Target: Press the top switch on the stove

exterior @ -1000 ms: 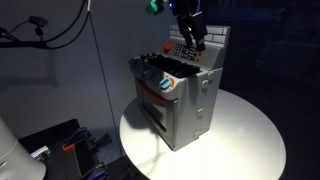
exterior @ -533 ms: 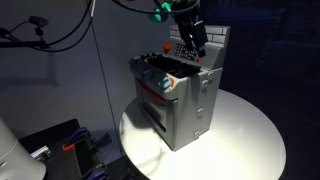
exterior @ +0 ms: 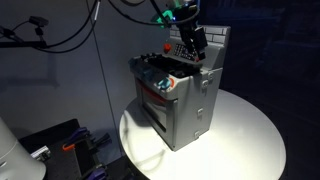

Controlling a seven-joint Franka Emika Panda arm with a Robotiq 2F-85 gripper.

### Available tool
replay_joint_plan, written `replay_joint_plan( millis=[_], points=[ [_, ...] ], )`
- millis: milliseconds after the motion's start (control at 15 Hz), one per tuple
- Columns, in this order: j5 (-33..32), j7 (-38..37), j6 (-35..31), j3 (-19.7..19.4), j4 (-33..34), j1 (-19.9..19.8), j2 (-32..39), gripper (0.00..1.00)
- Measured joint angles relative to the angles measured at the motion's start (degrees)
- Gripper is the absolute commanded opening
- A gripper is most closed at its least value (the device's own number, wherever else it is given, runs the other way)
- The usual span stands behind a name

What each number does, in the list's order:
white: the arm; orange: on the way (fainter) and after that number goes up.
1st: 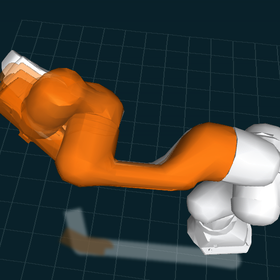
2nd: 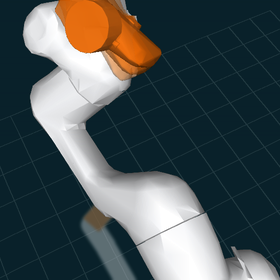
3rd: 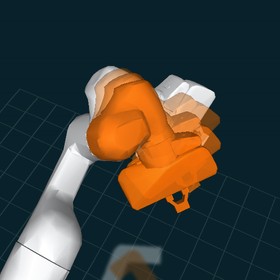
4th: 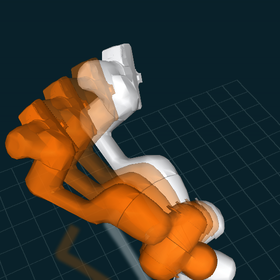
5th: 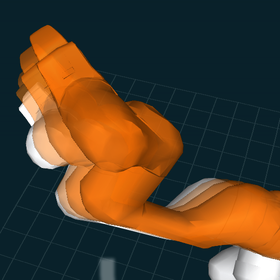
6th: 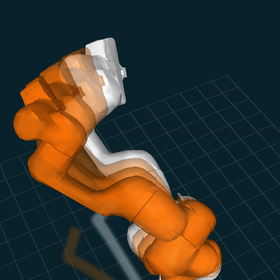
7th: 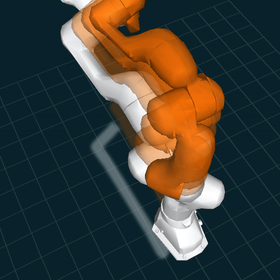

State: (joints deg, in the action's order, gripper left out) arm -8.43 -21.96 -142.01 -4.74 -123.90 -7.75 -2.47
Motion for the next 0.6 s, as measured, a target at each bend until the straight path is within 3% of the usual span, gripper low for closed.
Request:
replay_joint_plan(
  millis=[600],
  points=[
    [0.0, -0.17, -0.17, 0.0, 3.0, 0.59, 3.04, 1.0]
  ],
)
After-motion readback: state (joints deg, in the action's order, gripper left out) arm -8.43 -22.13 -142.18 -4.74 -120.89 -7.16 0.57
